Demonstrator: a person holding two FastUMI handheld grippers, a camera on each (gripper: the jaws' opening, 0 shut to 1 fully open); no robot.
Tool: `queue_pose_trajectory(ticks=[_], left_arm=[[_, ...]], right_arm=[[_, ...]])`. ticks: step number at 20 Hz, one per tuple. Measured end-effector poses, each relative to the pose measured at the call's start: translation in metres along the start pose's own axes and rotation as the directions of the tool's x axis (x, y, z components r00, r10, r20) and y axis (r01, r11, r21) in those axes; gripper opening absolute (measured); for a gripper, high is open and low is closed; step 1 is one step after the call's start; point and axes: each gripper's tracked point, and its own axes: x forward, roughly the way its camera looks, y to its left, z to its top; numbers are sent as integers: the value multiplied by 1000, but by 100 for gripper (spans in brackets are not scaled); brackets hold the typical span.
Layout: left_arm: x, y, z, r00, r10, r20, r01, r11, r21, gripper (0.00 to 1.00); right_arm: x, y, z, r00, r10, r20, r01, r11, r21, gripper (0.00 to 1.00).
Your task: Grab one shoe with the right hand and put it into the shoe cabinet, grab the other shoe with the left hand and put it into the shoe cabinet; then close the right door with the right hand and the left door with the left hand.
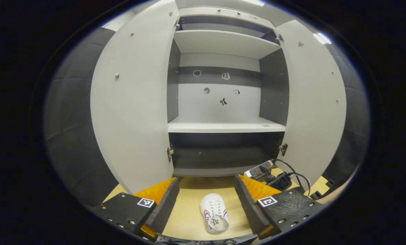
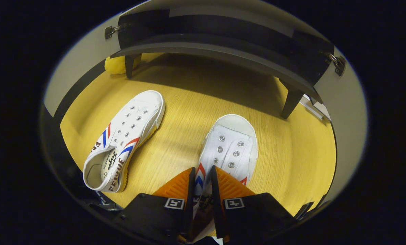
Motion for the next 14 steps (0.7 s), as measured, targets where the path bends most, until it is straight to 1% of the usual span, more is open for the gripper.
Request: queue_pose_trajectory(ticks=[1,2,3,4,8,9,10,12,13,14], left_arm=[[0,1,1,1000,1,1,-1,1000,0,93],[-1,2,1,1000,3,1,-3,1000,1,93],[-1,3,2,1000,7,3,-7,1000,3,93],[0,6,2,1000,10,3,-10,1000,3,93],[2,10,1,1000,13,-2,-13,1000,2,93],[3,10,2,1000,11,0,-11,1000,4,93],[4,9,3,1000,8,3,-8,1000,7,93],[6,8,4,1000,-2,4,2,1000,16,93],[7,7,6,1000,-5,6,5,1000,22,93],[8,6,7,1000,-10,8,9,1000,26,93]], right_arm=[[1,2,0,1000,8,1,-8,1000,19,13],[-2,0,1,1000,16,2,-16,1000,-17,13],[-4,-1,4,1000,18,7,-18,1000,-23,13],[-2,-3,1,1000,29,-2,-29,999,-31,4],[-4,-4,0,999,49,8,-49,999,-3,4],[-7,-4,3,999,45,21,-45,999,0,1],[-6,-5,3,999,41,29,-41,999,3,4],[-14,-8,6,998,32,55,-32,999,0,0],[-20,-10,8,997,32,66,-32,999,8,2],[-27,-12,12,996,36,78,-38,999,21,3]])
